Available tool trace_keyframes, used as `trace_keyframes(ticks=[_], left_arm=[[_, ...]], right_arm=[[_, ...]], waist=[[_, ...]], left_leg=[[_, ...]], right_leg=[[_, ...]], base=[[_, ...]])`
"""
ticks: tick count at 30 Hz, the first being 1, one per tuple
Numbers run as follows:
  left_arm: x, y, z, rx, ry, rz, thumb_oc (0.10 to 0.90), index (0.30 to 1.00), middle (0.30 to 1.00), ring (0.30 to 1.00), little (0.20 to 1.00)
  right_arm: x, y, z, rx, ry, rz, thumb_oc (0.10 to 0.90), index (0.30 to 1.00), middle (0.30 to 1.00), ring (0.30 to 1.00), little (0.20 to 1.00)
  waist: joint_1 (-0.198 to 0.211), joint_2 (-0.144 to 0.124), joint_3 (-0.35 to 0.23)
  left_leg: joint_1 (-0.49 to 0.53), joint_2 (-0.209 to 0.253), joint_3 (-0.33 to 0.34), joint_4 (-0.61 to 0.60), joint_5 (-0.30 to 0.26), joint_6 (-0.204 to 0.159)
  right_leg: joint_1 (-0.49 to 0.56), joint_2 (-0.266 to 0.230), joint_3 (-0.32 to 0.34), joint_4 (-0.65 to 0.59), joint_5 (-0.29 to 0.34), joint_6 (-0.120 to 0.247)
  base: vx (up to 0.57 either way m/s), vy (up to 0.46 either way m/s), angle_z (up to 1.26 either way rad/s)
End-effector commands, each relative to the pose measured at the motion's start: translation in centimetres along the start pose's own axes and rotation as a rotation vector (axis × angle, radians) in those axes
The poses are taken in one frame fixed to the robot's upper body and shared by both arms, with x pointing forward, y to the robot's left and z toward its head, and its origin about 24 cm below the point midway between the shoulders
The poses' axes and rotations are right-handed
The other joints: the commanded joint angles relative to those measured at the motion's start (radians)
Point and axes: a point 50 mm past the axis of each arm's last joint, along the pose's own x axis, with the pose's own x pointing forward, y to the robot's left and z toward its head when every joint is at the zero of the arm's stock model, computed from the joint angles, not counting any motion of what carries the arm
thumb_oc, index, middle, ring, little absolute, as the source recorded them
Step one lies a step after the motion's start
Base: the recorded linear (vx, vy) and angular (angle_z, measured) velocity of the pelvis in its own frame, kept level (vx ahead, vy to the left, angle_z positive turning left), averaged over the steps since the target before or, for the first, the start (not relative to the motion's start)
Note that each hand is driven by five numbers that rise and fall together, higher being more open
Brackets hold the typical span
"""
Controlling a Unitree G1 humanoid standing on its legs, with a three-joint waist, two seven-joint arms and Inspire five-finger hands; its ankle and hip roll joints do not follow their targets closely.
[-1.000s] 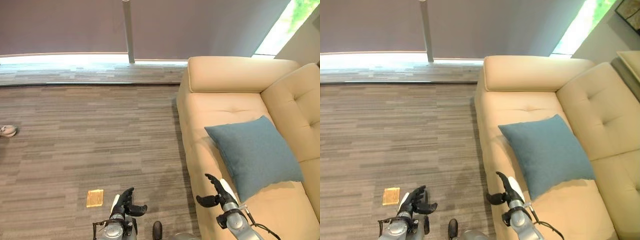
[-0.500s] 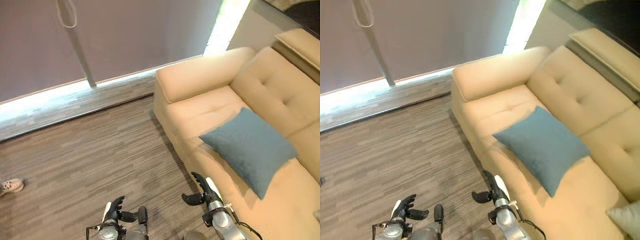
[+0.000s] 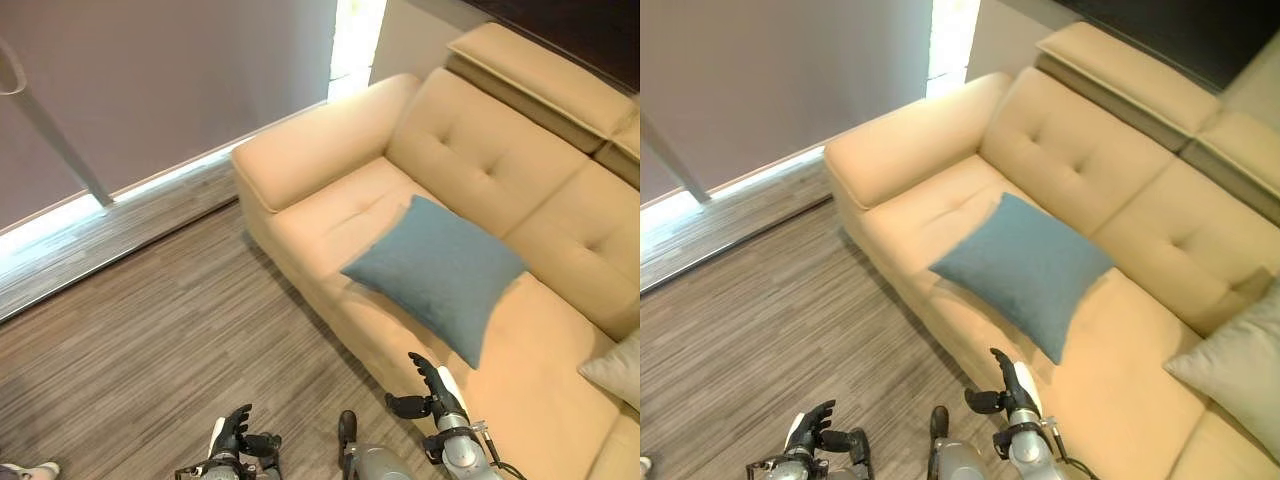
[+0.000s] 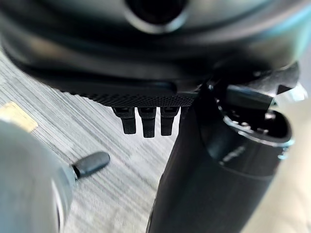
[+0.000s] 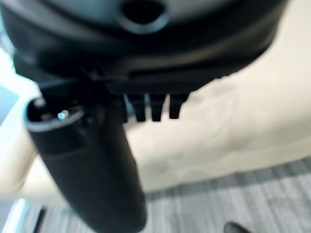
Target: Pick up all the scattered cushions and arrange them neatly on the sofa.
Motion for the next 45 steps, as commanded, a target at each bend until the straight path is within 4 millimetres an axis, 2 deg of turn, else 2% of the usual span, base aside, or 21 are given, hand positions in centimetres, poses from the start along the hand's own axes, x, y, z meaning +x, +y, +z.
trace_keyframes(ticks=[1, 6, 10, 11, 12, 13, 14, 17, 20, 21, 23, 24, 26, 31, 33, 35, 37, 39, 41, 43, 45], left_arm=[[0.4, -0.8, 4.4, -0.019, -0.182, -0.031, 0.8, 0.9, 0.9, 0.9, 0.9], [0.2, -1.4, 3.9, -0.012, -0.17, -0.048, 0.8, 0.9, 0.9, 0.9, 0.9], [0.0, -1.9, 3.8, -0.014, -0.168, -0.06, 0.8, 0.9, 0.9, 0.9, 0.9], [0.0, -1.9, 3.8, -0.026, -0.17, -0.063, 0.8, 0.9, 0.9, 0.9, 0.9], [-0.2, -1.9, 3.9, -0.052, -0.177, -0.06, 0.8, 0.9, 0.9, 0.9, 0.9], [-0.2, -1.9, 3.9, -0.052, -0.177, -0.06, 0.8, 0.9, 0.9, 0.9, 0.9], [-0.2, -1.7, 4.6, -0.066, -0.203, -0.054, 0.8, 0.9, 0.9, 0.9, 0.9], [-0.3, -1.5, 6.3, -0.102, -0.27, -0.049, 0.8, 0.9, 0.9, 0.9, 0.9], [-0.5, -1.3, 6.8, -0.136, -0.288, -0.045, 0.8, 0.9, 0.9, 0.9, 0.9], [-0.6, -1.2, 6.7, -0.142, -0.287, -0.037, 0.8, 0.9, 0.9, 0.9, 0.9], [-0.7, -1.0, 6.8, -0.154, -0.293, -0.027, 0.8, 0.9, 0.9, 0.9, 0.9], [-0.7, -1.0, 6.8, -0.154, -0.297, -0.027, 0.8, 0.9, 0.9, 0.9, 0.9], [-0.6, -1.0, 7.1, -0.147, -0.302, -0.027, 0.8, 0.9, 0.9, 0.9, 0.9], [-0.2, -1.1, 7.1, -0.104, -0.29, -0.021, 0.8, 0.9, 0.9, 0.9, 0.9], [-0.1, -1.0, 7.0, -0.081, -0.287, -0.016, 0.8, 0.9, 0.9, 0.9, 0.9], [-0.1, -0.5, 7.3, -0.067, -0.304, -0.004, 0.8, 0.9, 0.9, 0.9, 0.9], [-0.1, 0.3, 8.4, -0.056, -0.345, 0.021, 0.8, 0.9, 0.9, 0.9, 0.9], [-0.1, 1.5, 9.9, -0.052, -0.4, 0.068, 0.8, 0.9, 0.9, 0.9, 0.9], [-0.3, 2.5, 11.4, -0.059, -0.459, 0.109, 0.8, 0.9, 0.9, 0.9, 0.9], [-0.7, 4.1, 13.2, -0.103, -0.532, 0.168, 0.8, 0.9, 0.9, 0.9, 0.9], [-0.7, 4.3, 13.1, -0.116, -0.53, 0.18, 0.8, 0.9, 0.9, 0.9, 0.9]], right_arm=[[1.0, -2.4, 1.8, -0.022, -0.103, -0.09, 0.8, 0.9, 0.9, 0.9, 0.9], [0.7, -2.5, 1.4, -0.014, -0.096, -0.085, 0.8, 0.9, 0.9, 0.9, 0.9], [0.8, -3.6, 2.1, -0.025, -0.136, -0.115, 0.8, 0.9, 0.9, 0.9, 0.9], [0.8, -4.0, 2.2, -0.033, -0.144, -0.125, 0.8, 0.9, 0.9, 0.9, 0.9], [1.0, -4.9, 2.9, -0.05, -0.18, -0.152, 0.8, 0.9, 0.9, 0.9, 0.9], [1.0, -4.9, 2.9, -0.05, -0.18, -0.152, 0.8, 0.9, 0.9, 0.9, 0.9], [1.0, -5.5, 3.7, -0.052, -0.217, -0.171, 0.8, 0.9, 0.9, 0.9, 0.9], [1.0, -6.7, 4.8, -0.056, -0.267, -0.213, 0.8, 0.9, 0.9, 0.9, 0.9], [1.0, -6.7, 4.7, -0.065, -0.263, -0.212, 0.8, 0.9, 0.9, 0.9, 0.9], [1.0, -6.6, 4.7, -0.06, -0.265, -0.213, 0.8, 0.9, 0.9, 0.9, 0.9], [1.3, -6.4, 4.9, -0.056, -0.267, -0.214, 0.8, 0.9, 0.9, 0.9, 0.9], [1.5, -6.3, 5.0, -0.06, -0.267, -0.213, 0.8, 0.9, 0.9, 0.9, 0.9], [1.6, -6.2, 4.7, -0.068, -0.254, -0.22, 0.8, 0.9, 0.9, 0.9, 0.9], [1.4, -5.9, 4.5, -0.081, -0.245, -0.215, 0.8, 0.9, 0.9, 0.9, 0.9], [1.1, -5.4, 3.7, -0.055, -0.212, -0.211, 0.8, 0.9, 0.9, 0.9, 0.9], [1.0, -4.9, 2.7, -0.053, -0.164, -0.209, 0.8, 0.9, 0.9, 0.9, 0.9], [1.1, -5.0, 2.6, -0.046, -0.152, -0.228, 0.8, 0.9, 0.9, 0.9, 0.9], [1.1, -5.8, 2.7, -0.031, -0.151, -0.281, 0.8, 0.9, 0.9, 0.9, 0.9], [1.0, -7.1, 2.7, -0.025, -0.156, -0.344, 0.8, 0.9, 0.9, 0.9, 0.9], [1.0, -8.8, 3.0, 0.018, -0.149, -0.438, 0.8, 0.9, 0.9, 0.9, 0.9], [0.8, -9.2, 2.5, 0.043, -0.127, -0.464, 0.8, 0.9, 0.9, 0.9, 0.9]], waist=[[-0.002, 0.038, -0.024], [-0.024, 0.056, -0.032], [-0.042, 0.086, -0.048], [-0.043, 0.089, -0.049], [-0.038, 0.077, -0.044], [-0.038, 0.077, -0.044], [-0.023, 0.061, -0.028], [0.018, 0.024, 0.004], [0.05, 0.002, 0.009], [0.058, -0.001, 0.007], [0.096, 0.013, 0.004], [0.109, 0.018, 0.002], [0.106, 0.038, -0.008], [0.103, 0.07, -0.033], [0.087, 0.077, -0.052], [0.079, 0.086, -0.051], [0.072, 0.103, -0.045], [0.064, 0.118, -0.043], [0.056, 0.127, -0.048], [0.046, 0.127, -0.048], [0.037, 0.123, -0.05]], left_leg=[[0.107, -0.085, -0.023, 0.038, -0.249, 0.059], [0.168, -0.084, -0.032, 0.061, -0.298, 0.054], [0.178, -0.035, -0.026, 0.142, -0.274, 0.007], [0.165, -0.017, -0.02, 0.204, -0.247, -0.011], [0.091, 0.041, -0.013, 0.423, -0.15, -0.046], [0.091, 0.041, -0.013, 0.423, -0.15, -0.046], [0.024, 0.066, -0.034, 0.587, -0.084, -0.055], [-0.153, 0.051, -0.088, 0.814, -0.139, -0.016], [-0.236, 0.052, -0.116, 0.647, -0.191, 0.01], [-0.265, 0.045, -0.142, 0.498, -0.156, 0.021], [-0.274, 0.006, -0.289, 0.226, -0.046, -0.007], [-0.292, -0.01, -0.367, 0.148, -0.022, -0.016], [-0.298, -0.006, -0.411, 0.061, 0.006, -0.033], [-0.241, -0.035, -0.421, 0.103, 0.011, -0.023], [-0.199, -0.052, -0.392, 0.095, -0.013, 0.002], [-0.135, -0.078, -0.346, 0.082, -0.042, 0.048], [-0.101, -0.076, -0.31, 0.061, -0.051, 0.063], [-0.065, -0.075, -0.285, 0.043, -0.064, 0.069], [-0.036, -0.071, -0.263, 0.025, -0.079, 0.067], [-0.023, -0.065, -0.233, 0.031, -0.099, 0.057], [-0.019, -0.067, -0.228, 0.033, -0.105, 0.052]], right_leg=[[-0.053, -0.039, -0.132, 0.026, -0.031, 0.043], [-0.069, -0.036, -0.086, 0.077, -0.052, 0.024], [-0.056, -0.017, -0.066, 0.138, -0.119, -0.02], [-0.035, -0.004, -0.056, 0.131, -0.133, -0.032], [0.015, 0.026, -0.035, 0.108, -0.152, -0.067], [0.015, 0.026, -0.035, 0.108, -0.152, -0.067], [0.041, 0.044, -0.015, 0.1, -0.164, -0.098], [0.099, 0.057, 0.037, 0.077, -0.19, -0.127], [0.155, 0.034, 0.084, 0.062, -0.213, -0.101], [0.154, 0.026, 0.09, 0.055, -0.201, -0.091], [0.192, 0.036, 0.138, 0.043, -0.208, -0.075], [0.211, 0.039, 0.168, 0.039, -0.216, -0.069], [0.232, 0.039, 0.211, 0.05, -0.238, -0.056], [0.223, 0.002, 0.279, 0.123, -0.241, -0.024], [0.2, -0.026, 0.306, 0.168, -0.23, -0.003], [0.128, -0.063, 0.326, 0.316, -0.161, 0.02], [0.067, -0.094, 0.277, 0.4, -0.086, 0.019], [0.038, -0.124, 0.212, 0.43, -0.076, 0.022], [0.038, -0.15, 0.164, 0.358, -0.085, 0.027], [0.027, -0.18, 0.089, 0.172, -0.078, 0.043], [0.05, -0.175, 0.092, 0.117, -0.071, 0.06]], base=[[0.27, -0.025, -0.59], [0.37, -0.106, -0.19], [0.3, -0.165, 0.09], [0.25, -0.258, 0.06], [0.25, -0.253, 0.06], [0.26, -0.318, 0.0], [0.14, -0.211, -0.06], [0.23, -0.176, -0.25], [0.31, 0.071, -0.59], [0.32, 0.187, -0.4], [0.38, 0.186, -0.4], [0.39, 0.161, -0.74], [0.36, 0.227, -1.1], [0.23, 0.277, -0.93], [0.26, 0.404, -0.66], [0.21, 0.417, -0.54], [0.09, 0.239, -0.91], [0.09, 0.17, -0.77], [0.11, 0.059, -0.32], [0.11, -0.023, -0.31], [0.07, -0.029, -0.35]])
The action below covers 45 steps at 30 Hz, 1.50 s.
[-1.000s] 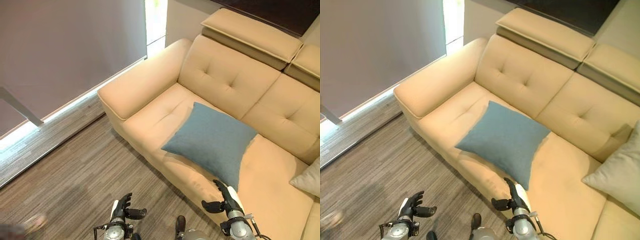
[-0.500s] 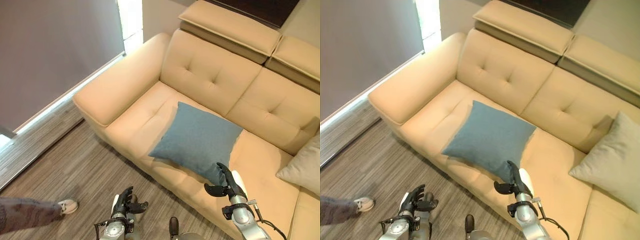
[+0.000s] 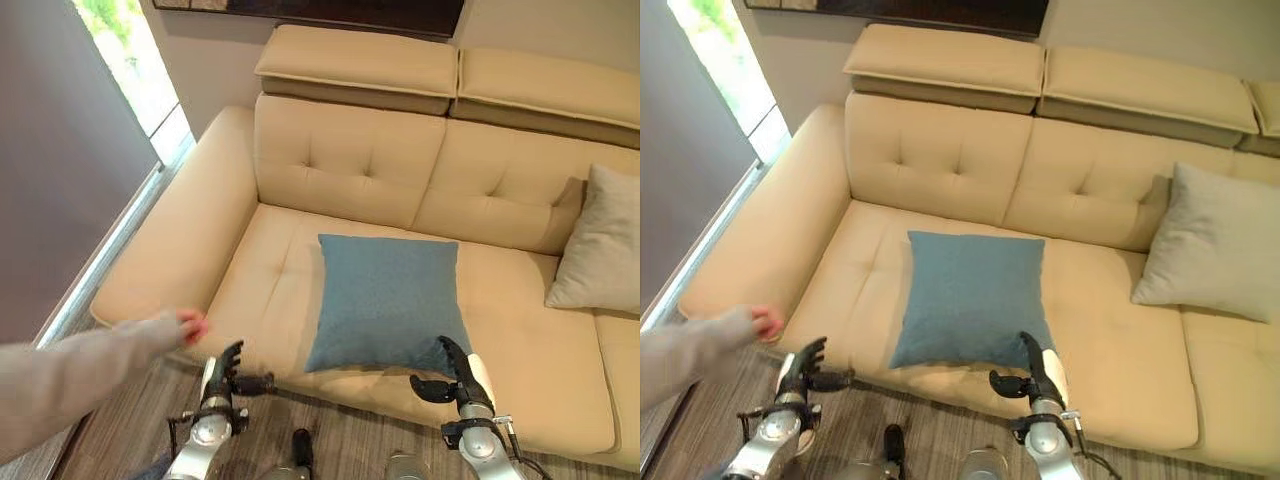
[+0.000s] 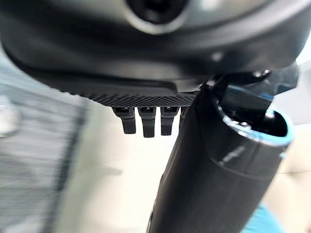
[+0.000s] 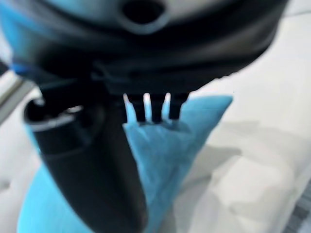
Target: Pick up all the scattered cushions and arrange them neatly on the sofa.
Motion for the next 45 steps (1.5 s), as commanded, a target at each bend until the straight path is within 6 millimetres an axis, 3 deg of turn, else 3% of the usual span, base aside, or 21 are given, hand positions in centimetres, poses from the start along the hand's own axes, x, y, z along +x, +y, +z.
trace_keyframes(ticks=[1, 5, 12, 19, 22, 24, 28, 38, 43, 45], left_arm=[[0.0, 1.2, 2.8, -0.075, -0.153, 0.081, 0.8, 0.9, 0.9, 0.9, 0.9], [0.0, 1.4, 2.1, -0.061, -0.127, 0.087, 0.8, 0.9, 0.9, 0.9, 0.9], [0.6, -0.9, -0.6, -0.074, 0.042, 0.04, 0.8, 0.9, 0.9, 0.9, 0.9], [1.1, -3.6, -1.2, -0.194, 0.15, 0.035, 0.8, 0.9, 0.9, 0.9, 0.9], [2.0, -4.7, 0.2, -0.278, 0.156, 0.041, 0.8, 0.9, 0.9, 0.9, 0.9], [2.6, -6.0, 2.2, -0.318, 0.12, 0.015, 0.8, 0.9, 0.9, 0.9, 0.9], [3.3, -6.8, 4.7, -0.334, 0.058, -0.01, 0.8, 0.9, 0.9, 0.9, 0.9], [2.8, -6.5, 4.6, -0.308, 0.014, -0.048, 0.8, 0.9, 0.9, 0.9, 0.9], [2.7, -5.2, 4.6, -0.295, -0.018, -0.025, 0.8, 0.9, 0.9, 0.9, 0.9], [2.7, -3.8, 4.2, -0.282, -0.034, 0.022, 0.8, 0.9, 0.9, 0.9, 0.9]], right_arm=[[0.7, -5.0, 1.0, 0.04, -0.066, -0.244, 0.8, 0.9, 0.9, 0.9, 0.9], [0.5, -6.9, 1.0, 0.087, -0.065, -0.35, 0.8, 0.9, 0.9, 0.9, 0.9], [2.7, -4.6, 0.2, 0.154, 0.055, -0.23, 0.8, 0.9, 0.9, 0.9, 0.9], [3.8, -2.2, 2.1, 0.238, 0.042, -0.148, 0.8, 0.9, 0.9, 0.9, 0.9], [4.3, -1.2, 4.0, 0.339, 0.013, -0.13, 0.8, 0.9, 0.9, 0.9, 0.9], [4.8, -0.8, 5.6, 0.425, -0.01, -0.127, 0.8, 0.9, 0.9, 0.9, 0.9], [5.6, -0.6, 7.8, 0.492, -0.053, -0.121, 0.8, 0.9, 0.9, 0.9, 0.9], [4.6, -0.3, 7.2, 0.499, -0.066, -0.09, 0.8, 0.9, 0.9, 0.9, 0.9], [4.2, -1.1, 6.4, 0.492, -0.083, -0.085, 0.8, 0.9, 0.9, 0.9, 0.9], [4.3, -1.5, 6.6, 0.46, -0.105, -0.08, 0.8, 0.9, 0.9, 0.9, 0.9]], waist=[[-0.022, 0.004, -0.085], [-0.018, -0.007, -0.115], [-0.008, -0.014, -0.146], [-0.009, -0.008, -0.157], [-0.019, 0.002, -0.144], [-0.029, 0.02, -0.11], [-0.03, 0.043, -0.057], [-0.023, 0.044, -0.056], [-0.026, 0.033, -0.076], [-0.015, 0.025, -0.096]], left_leg=[[-0.002, 0.02, -0.075, 0.024, -0.139, -0.067], [0.016, 0.016, -0.048, 0.013, -0.148, -0.07], [0.043, 0.038, -0.042, 0.001, -0.156, -0.095], [0.024, 0.066, -0.051, 0.001, -0.152, -0.122], [-0.011, 0.072, -0.054, 0.001, -0.143, -0.134], [-0.067, 0.077, -0.066, 0.001, -0.131, -0.141], [-0.149, 0.08, -0.07, 0.001, -0.105, -0.146], [-0.146, 0.086, -0.067, 0.001, -0.102, -0.141], [-0.088, 0.086, -0.069, 0.001, -0.12, -0.14], [-0.059, 0.085, -0.076, 0.001, -0.128, -0.14]], right_leg=[[0.026, 0.027, -0.006, -0.07, 0.054, 0.008], [0.056, 0.021, -0.013, -0.124, 0.096, 0.03], [0.102, 0.047, -0.023, -0.171, 0.064, 0.022], [0.111, 0.072, -0.037, -0.217, 0.049, 0.004], [0.089, 0.079, -0.035, -0.228, 0.049, -0.001], [0.033, 0.086, -0.029, -0.227, 0.049, -0.01], [-0.053, 0.096, -0.017, -0.211, 0.052, -0.022], [-0.06, 0.104, -0.01, -0.181, 0.027, -0.031], [0.002, 0.104, -0.018, -0.184, 0.013, -0.027], [0.046, 0.104, -0.026, -0.195, 0.007, -0.025]], base=[[0.11, -0.037, -0.15], [0.13, -0.078, -0.18], [0.11, -0.102, -0.13], [0.09, -0.102, 0.09], [-0.03, -0.084, 0.09], [-0.17, -0.054, 0.1], [-0.15, -0.016, 0.17], [0.03, -0.01, -0.01], [0.1, -0.02, 0.0], [0.11, -0.024, 0.01]])
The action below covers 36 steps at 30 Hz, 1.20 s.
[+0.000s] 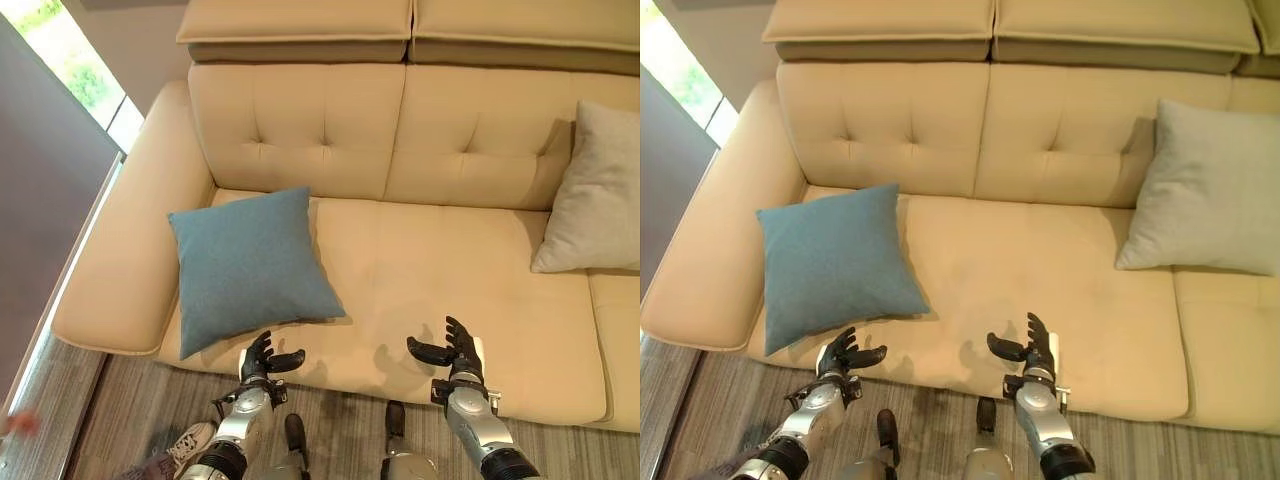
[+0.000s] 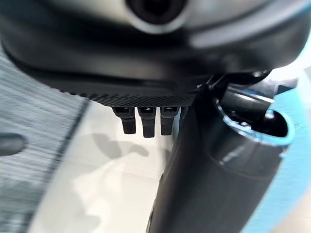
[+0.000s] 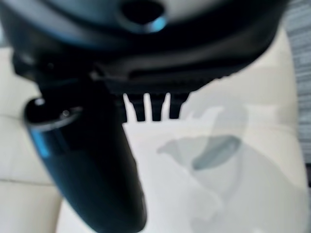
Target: Pick up all the scattered cushions and arrange them neatly on the sofa.
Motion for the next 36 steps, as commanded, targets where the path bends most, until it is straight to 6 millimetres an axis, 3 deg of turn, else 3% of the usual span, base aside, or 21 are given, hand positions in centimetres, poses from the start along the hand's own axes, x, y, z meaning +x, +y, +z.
trace_keyframes(ticks=[1, 6, 12, 13, 20, 25, 28, 30, 31, 32, 36], left_arm=[[0.8, 1.7, 3.6, 0.029, -0.177, 0.051, 0.8, 0.9, 0.9, 0.9, 0.9], [0.7, 4.5, 3.8, 0.001, -0.196, 0.136, 0.8, 0.9, 0.9, 0.9, 0.9], [0.4, 8.1, 8.1, -0.005, -0.372, 0.283, 0.8, 0.9, 0.9, 0.9, 0.9], [0.4, 8.1, 8.2, -0.005, -0.373, 0.284, 0.8, 0.9, 0.9, 0.9, 0.9], [1.3, 9.0, 14.6, -0.002, -0.53, 0.342, 0.8, 0.9, 0.9, 0.9, 0.9], [1.2, 8.9, 20.4, -0.005, -0.663, 0.351, 0.8, 0.9, 0.9, 0.9, 0.9], [1.3, 8.7, 22.0, 0.001, -0.689, 0.355, 0.8, 0.9, 0.9, 0.9, 0.9], [1.2, 8.0, 23.9, 0.019, -0.725, 0.342, 0.8, 0.9, 0.9, 0.9, 0.9], [1.1, 7.5, 24.7, 0.009, -0.744, 0.331, 0.8, 0.9, 0.9, 0.9, 0.9], [0.7, 6.2, 26.7, -0.019, -0.785, 0.294, 0.8, 0.9, 0.9, 0.9, 0.9], [-0.4, 3.0, 30.3, -0.027, -0.861, 0.199, 0.8, 0.9, 0.9, 0.9, 0.9]], right_arm=[[0.6, -0.6, 4.8, 0.036, -0.242, -0.002, 0.8, 0.9, 0.9, 0.9, 0.9], [0.9, 0.7, 5.8, -0.073, -0.276, 0.057, 0.8, 0.9, 0.9, 0.9, 0.9], [1.2, 2.0, 8.2, -0.095, -0.347, 0.082, 0.8, 0.9, 0.9, 0.9, 0.9], [1.2, 2.1, 8.3, -0.094, -0.348, 0.082, 0.8, 0.9, 0.9, 0.9, 0.9], [1.6, 3.7, 12.5, 0.004, -0.439, 0.095, 0.8, 0.9, 0.9, 0.9, 0.9], [1.9, 5.4, 17.8, 0.002, -0.555, 0.125, 0.8, 0.9, 0.9, 0.9, 0.9], [1.9, 5.6, 19.6, -0.002, -0.593, 0.122, 0.8, 0.9, 0.9, 0.9, 0.9], [1.7, 5.8, 21.9, -0.006, -0.651, 0.121, 0.8, 0.9, 0.9, 0.9, 0.9], [1.5, 6.0, 22.8, -0.001, -0.673, 0.122, 0.8, 0.9, 0.9, 0.9, 0.9], [0.9, 6.2, 25.2, 0.002, -0.738, 0.132, 0.8, 0.9, 0.9, 0.9, 0.9], [0.0, 6.0, 29.8, -0.041, -0.845, 0.124, 0.8, 0.9, 0.9, 0.9, 0.9]], waist=[[0.016, -0.015, -0.065], [0.055, -0.028, -0.084], [0.116, -0.058, -0.082], [0.115, -0.058, -0.082], [0.157, -0.091, -0.016], [0.19, -0.108, 0.074], [0.198, -0.107, 0.1], [0.204, -0.11, 0.121], [0.205, -0.107, 0.129], [0.21, -0.104, 0.143], [0.215, -0.097, 0.177]], left_leg=[[0.06, -0.013, -0.054, 0.008, -0.133, 0.008], [0.083, -0.013, -0.07, 0.008, -0.136, 0.003], [0.058, -0.022, -0.101, 0.008, -0.134, -0.005], [0.058, -0.023, -0.102, 0.008, -0.133, -0.005], [-0.037, -0.031, -0.131, 0.008, -0.112, -0.008], [-0.12, -0.03, -0.13, 0.015, -0.079, -0.011], [-0.156, -0.032, -0.131, 0.023, -0.066, -0.016], [-0.199, -0.036, -0.137, 0.03, -0.053, -0.022], [-0.22, -0.039, -0.138, 0.033, -0.048, -0.026], [-0.247, -0.037, -0.15, 0.033, -0.058, -0.04], [-0.336, -0.043, -0.159, 0.048, -0.04, -0.054]], right_leg=[[0.085, -0.025, 0.027, 0.072, -0.179, 0.026], [0.134, -0.028, -0.004, 0.044, -0.18, 0.027], [0.147, -0.034, -0.055, 0.026, -0.178, 0.034], [0.147, -0.035, -0.056, 0.025, -0.178, 0.034], [0.092, -0.042, -0.1, 0.031, -0.164, 0.041], [0.005, -0.044, -0.095, 0.05, -0.137, 0.039], [-0.024, -0.049, -0.098, 0.052, -0.126, 0.039], [-0.055, -0.053, -0.105, 0.057, -0.117, 0.039], [-0.07, -0.056, -0.111, 0.06, -0.115, 0.04], [-0.09, -0.055, -0.116, 0.067, -0.133, 0.045], [-0.155, -0.066, -0.142, 0.083, -0.127, 0.047]], base=[[0.1, -0.016, 0.01], [0.07, 0.003, 0.06], [0.03, 0.017, 0.26], [-0.01, 0.005, 0.27], [-0.08, 0.004, 0.33], [-0.14, 0.015, 0.04], [-0.08, 0.034, 0.0], [-0.07, 0.029, 0.02], [-0.01, 0.009, 0.1], [0.0, 0.0, 0.13], [-0.05, 0.015, 0.26]])
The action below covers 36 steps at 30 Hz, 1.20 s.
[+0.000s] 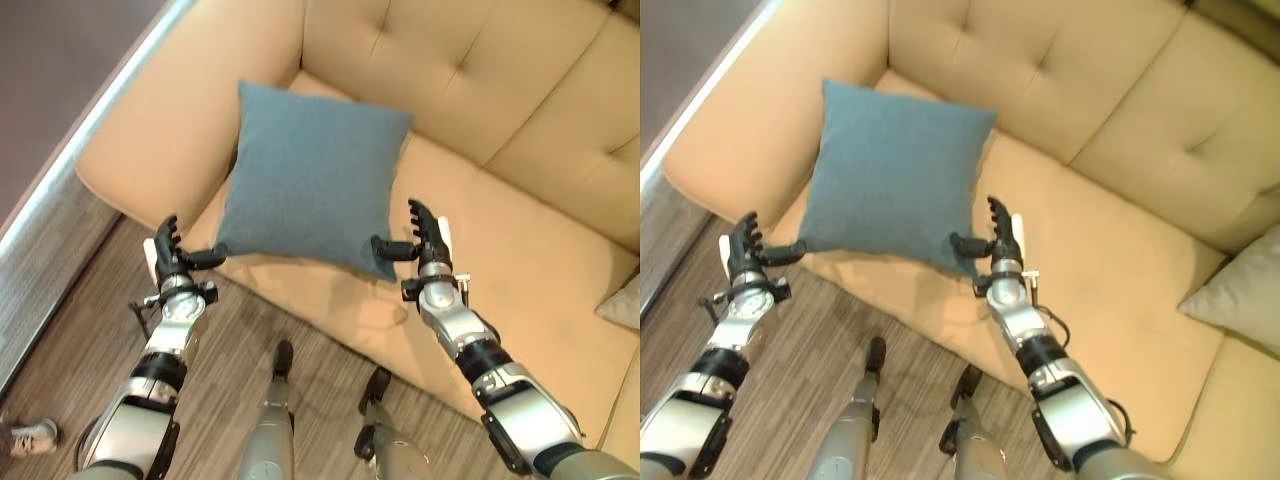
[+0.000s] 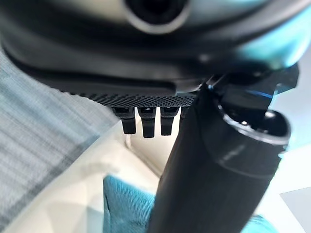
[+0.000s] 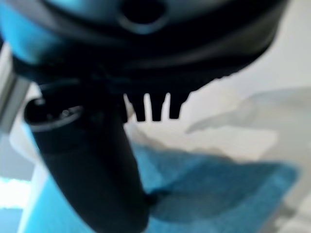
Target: Pick up all the scattered cushions and arrange them neatly on the sofa.
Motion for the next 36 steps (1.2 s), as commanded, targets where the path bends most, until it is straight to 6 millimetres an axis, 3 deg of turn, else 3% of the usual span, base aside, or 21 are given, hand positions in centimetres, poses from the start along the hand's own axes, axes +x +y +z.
trace_keyframes(ticks=[1, 3, 4, 8, 9, 10, 11, 12, 13, 17, 22, 23, 26, 27, 31, 36], left_arm=[[1.7, -1.6, 8.0, -0.097, -0.249, -0.022, 0.8, 0.9, 0.9, 0.9, 0.9], [1.8, -3.2, 8.7, -0.087, -0.233, -0.067, 0.8, 0.9, 0.9, 0.9, 0.9], [1.8, -3.2, 8.8, -0.087, -0.234, -0.067, 0.8, 0.9, 0.9, 0.9, 0.9], [2.1, -4.8, 10.3, -0.073, -0.218, -0.113, 0.8, 0.9, 0.9, 0.9, 0.9], [2.0, -5.2, 10.5, -0.072, -0.221, -0.134, 0.8, 0.9, 0.9, 0.9, 0.9], [1.8, -5.7, 10.5, -0.08, -0.219, -0.166, 0.8, 0.9, 0.9, 0.9, 0.9], [1.4, -6.1, 9.7, -0.084, -0.213, -0.217, 0.541, 0.512, 0.512, 0.512, 0.512], [1.3, -6.1, 9.7, -0.084, -0.212, -0.217, 0.541, 0.512, 0.512, 0.512, 0.512], [1.3, -6.5, 9.4, -0.024, -0.211, -0.237, 0.4, 0.3, 0.3, 0.3, 0.3], [1.1, -5.6, 7.9, -0.054, -0.188, -0.275, 0.4, 0.3, 0.3, 0.3, 0.3], [1.3, -4.2, 7.5, -0.057, -0.198, -0.259, 0.4, 0.3, 0.3, 0.3, 0.3], [1.4, -3.1, 7.4, -0.063, -0.208, -0.243, 0.4, 0.3, 0.3, 0.3, 0.3], [1.4, -1.6, 7.4, -0.104, -0.227, -0.215, 0.4, 0.3, 0.3, 0.3, 0.3], [1.3, -1.3, 7.4, -0.133, -0.232, -0.208, 0.4, 0.3, 0.3, 0.3, 0.3], [0.1, -1.1, 6.7, -0.144, -0.259, -0.246, 0.4, 0.3, 0.3, 0.3, 0.3], [-1.0, -1.2, 5.3, -0.152, -0.246, -0.269, 0.4, 0.3, 0.3, 0.3, 0.3]], right_arm=[[2.2, -1.6, 7.8, 0.029, -0.268, -0.044, 0.8, 0.9, 0.9, 0.9, 0.9], [2.4, 0.0, 8.7, 0.076, -0.25, 0.021, 0.8, 0.9, 0.9, 0.9, 0.9], [2.5, -0.1, 8.8, 0.077, -0.251, 0.021, 0.8, 0.9, 0.9, 0.9, 0.9], [1.9, 3.1, 10.5, 0.095, -0.274, 0.197, 0.8, 0.9, 0.9, 0.9, 0.9], [1.7, 3.8, 10.9, 0.073, -0.289, 0.261, 0.5, 0.451, 0.451, 0.451, 0.451], [1.4, 4.4, 11.1, 0.046, -0.304, 0.32, 0.4, 0.3, 0.3, 0.3, 0.3], [0.7, 5.0, 10.8, -0.003, -0.325, 0.4, 0.4, 0.3, 0.3, 0.3, 0.3], [0.7, 5.0, 10.8, -0.004, -0.325, 0.401, 0.4, 0.3, 0.3, 0.3, 0.3], [0.4, 5.2, 10.1, -0.028, -0.319, 0.434, 0.4, 0.3, 0.3, 0.3, 0.3], [-0.7, 5.3, 7.2, -0.024, -0.272, 0.497, 0.4, 0.3, 0.3, 0.3, 0.3], [-1.1, 4.4, 5.4, -0.007, -0.236, 0.467, 0.4, 0.3, 0.3, 0.3, 0.3], [-1.8, 3.7, 3.8, 0.051, -0.202, 0.429, 0.4, 0.3, 0.3, 0.3, 0.3], [-2.8, 2.2, 1.8, 0.119, -0.168, 0.356, 0.4, 0.3, 0.3, 0.3, 0.3], [-3.2, 1.7, 1.3, 0.151, -0.161, 0.326, 0.4, 0.3, 0.3, 0.3, 0.3], [-5.2, -0.6, -1.8, 0.29, -0.098, 0.167, 0.4, 0.3, 0.3, 0.3, 0.3], [-6.9, -3.0, -3.8, 0.28, -0.067, 0.075, 0.4, 0.3, 0.3, 0.3, 0.3]], waist=[[0.021, -0.011, 0.016], [0.017, -0.015, 0.033], [0.018, -0.015, 0.034], [0.003, -0.032, 0.049], [0.0, -0.037, 0.052], [-0.002, -0.041, 0.055], [-0.007, -0.044, 0.059], [-0.007, -0.043, 0.058], [-0.011, -0.044, 0.056], [-0.022, -0.042, 0.041], [-0.034, -0.038, 0.02], [-0.045, -0.034, 0.007], [-0.063, -0.027, -0.019], [-0.071, -0.026, -0.025], [-0.118, 0.008, -0.11], [-0.152, 0.034, -0.173]], left_leg=[[0.002, -0.044, 0.056, 0.04, -0.155, -0.014], [-0.028, -0.04, 0.061, 0.044, -0.146, -0.02], [-0.029, -0.04, 0.061, 0.044, -0.146, -0.02], [-0.041, -0.033, 0.067, 0.039, -0.138, -0.023], [-0.043, -0.032, 0.07, 0.038, -0.135, -0.023], [-0.04, -0.03, 0.073, 0.036, -0.133, -0.024], [-0.031, -0.029, 0.077, 0.033, -0.133, -0.024], [-0.03, -0.029, 0.077, 0.033, -0.133, -0.024], [-0.023, -0.029, 0.079, 0.032, -0.134, -0.023], [0.005, -0.024, 0.091, 0.037, -0.148, -0.017], [0.038, -0.022, 0.103, 0.048, -0.169, -0.006], [0.065, -0.021, 0.109, 0.057, -0.185, 0.001], [0.124, -0.015, 0.119, 0.058, -0.203, 0.01], [0.13, -0.02, 0.126, 0.062, -0.185, 0.018], [0.267, -0.013, 0.148, 0.023, -0.202, 0.027], [0.333, -0.002, 0.16, 0.008, -0.212, 0.027]], right_leg=[[0.049, -0.084, 0.054, 0.082, -0.158, 0.075], [0.022, -0.084, 0.05, 0.081, -0.153, 0.075], [0.021, -0.084, 0.05, 0.081, -0.153, 0.075], [-0.003, -0.081, 0.059, 0.079, -0.141, 0.075], [-0.005, -0.081, 0.059, 0.078, -0.138, 0.076], [-0.005, -0.08, 0.059, 0.075, -0.135, 0.077], [-0.001, -0.078, 0.061, 0.07, -0.132, 0.077], [0.0, -0.078, 0.061, 0.07, -0.132, 0.077], [0.005, -0.077, 0.063, 0.067, -0.132, 0.077], [0.02, -0.075, 0.074, 0.065, -0.136, 0.076], [0.039, -0.074, 0.091, 0.068, -0.141, 0.071], [0.056, -0.073, 0.102, 0.074, -0.147, 0.068], [0.098, -0.069, 0.116, 0.082, -0.164, 0.064], [0.101, -0.076, 0.11, 0.084, -0.149, 0.059], [0.198, -0.071, 0.124, 0.101, -0.195, 0.057], [0.246, -0.061, 0.14, 0.118, -0.228, 0.057]], base=[[-0.06, 0.031, 0.11], [-0.04, 0.004, 0.02], [-0.02, 0.001, 0.04], [-0.01, -0.001, 0.04], [-0.02, -0.017, -0.04], [-0.02, -0.016, -0.06], [-0.01, -0.007, -0.07], [0.0, -0.006, -0.07], [0.0, -0.008, -0.07], [-0.01, -0.011, -0.12], [0.0, 0.0, -0.09], [0.03, -0.02, -0.1], [0.02, -0.022, -0.15], [-0.02, -0.009, -0.21], [0.11, -0.016, -0.2], [0.08, -0.038, -0.1]])
